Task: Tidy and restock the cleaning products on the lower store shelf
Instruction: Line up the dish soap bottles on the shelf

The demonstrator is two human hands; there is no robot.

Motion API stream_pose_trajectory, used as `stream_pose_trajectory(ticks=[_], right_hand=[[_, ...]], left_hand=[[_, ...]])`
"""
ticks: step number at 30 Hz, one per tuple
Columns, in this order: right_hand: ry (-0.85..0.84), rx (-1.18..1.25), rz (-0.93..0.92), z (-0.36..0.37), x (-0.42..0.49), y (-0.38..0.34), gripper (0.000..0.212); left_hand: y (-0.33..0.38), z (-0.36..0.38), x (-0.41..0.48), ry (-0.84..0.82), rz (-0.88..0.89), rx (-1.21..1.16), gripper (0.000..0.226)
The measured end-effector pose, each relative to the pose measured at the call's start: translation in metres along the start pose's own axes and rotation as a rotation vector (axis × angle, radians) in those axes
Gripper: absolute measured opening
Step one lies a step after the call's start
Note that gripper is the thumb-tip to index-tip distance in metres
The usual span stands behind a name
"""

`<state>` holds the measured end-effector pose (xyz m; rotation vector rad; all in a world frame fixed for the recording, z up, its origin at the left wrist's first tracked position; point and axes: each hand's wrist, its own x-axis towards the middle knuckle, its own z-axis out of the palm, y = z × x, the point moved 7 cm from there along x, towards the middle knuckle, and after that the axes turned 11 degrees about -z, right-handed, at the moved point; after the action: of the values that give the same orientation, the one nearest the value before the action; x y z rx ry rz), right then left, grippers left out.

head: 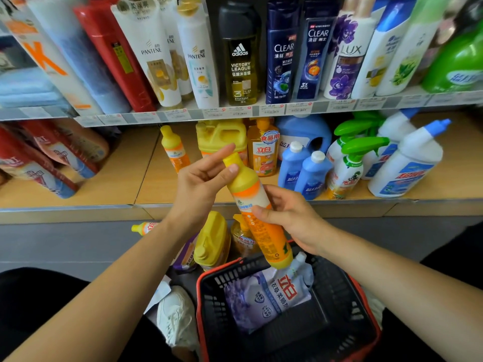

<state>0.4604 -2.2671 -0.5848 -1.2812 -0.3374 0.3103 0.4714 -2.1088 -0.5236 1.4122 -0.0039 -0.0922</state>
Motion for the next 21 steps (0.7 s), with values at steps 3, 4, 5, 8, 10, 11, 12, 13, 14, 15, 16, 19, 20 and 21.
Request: stream_pose_trajectory(ticks=[3, 4, 5, 8, 10, 11, 12, 13, 14, 15, 16, 19, 20, 21], right_hand=[[0.094, -0.147, -0.116, -0.005, 0.0, -0.005, 0.043], [0.116, -0.199, -0.147, -0.007, 0.0, -0.006, 0.045], [0.137, -0.244, -0.169, -0.01, -0.001, -0.007, 0.046], [0.165, -0.286, -0.182, -0.014, -0.001, -0.008, 0.05], [0.149, -0.267, -0.168, -0.013, -0.001, -0.009, 0.052], [0.139, -0.252, -0.163, -0.013, -0.001, -0.009, 0.052], [0.132, -0.236, -0.158, -0.012, -0.001, -0.009, 0.052], [0.129, -0.219, -0.152, -0.012, -0.001, -0.009, 0.051], [0.124, -0.204, -0.147, -0.011, -0.002, -0.009, 0.05], [0.119, -0.193, -0.143, -0.01, -0.002, -0.009, 0.05], [0.111, -0.184, -0.139, -0.009, -0.002, -0.009, 0.049], [0.092, -0.155, -0.108, -0.008, -0.001, -0.007, 0.046], [0.085, -0.145, -0.096, -0.008, -0.001, -0.005, 0.046], [0.078, -0.139, -0.085, -0.007, -0.001, -0.004, 0.045]], left_hand=[[0.001, -0.001, -0.003, 0.085, 0.037, 0.075, 0.049], [0.001, -0.001, -0.003, 0.1, 0.038, 0.085, 0.048], [0.001, 0.0, -0.003, 0.099, 0.037, 0.091, 0.047], [0.001, 0.004, -0.001, 0.058, 0.004, 0.096, 0.043], [0.001, 0.005, 0.001, 0.028, -0.019, 0.101, 0.038], [0.001, 0.004, 0.003, 0.02, -0.027, 0.106, 0.035], [0.0, 0.003, 0.004, 0.013, -0.031, 0.113, 0.033], [0.0, 0.002, 0.005, 0.009, -0.032, 0.124, 0.033], [-0.001, 0.001, 0.005, 0.011, -0.031, 0.136, 0.034], [-0.001, 0.001, 0.005, 0.018, -0.029, 0.143, 0.034], [-0.001, 0.001, 0.005, 0.026, -0.025, 0.148, 0.034], [0.0, 0.001, 0.003, 0.041, -0.009, 0.149, 0.03], [0.001, 0.002, 0.003, 0.045, -0.01, 0.142, 0.028], [0.002, 0.002, 0.002, 0.051, -0.015, 0.128, 0.026]])
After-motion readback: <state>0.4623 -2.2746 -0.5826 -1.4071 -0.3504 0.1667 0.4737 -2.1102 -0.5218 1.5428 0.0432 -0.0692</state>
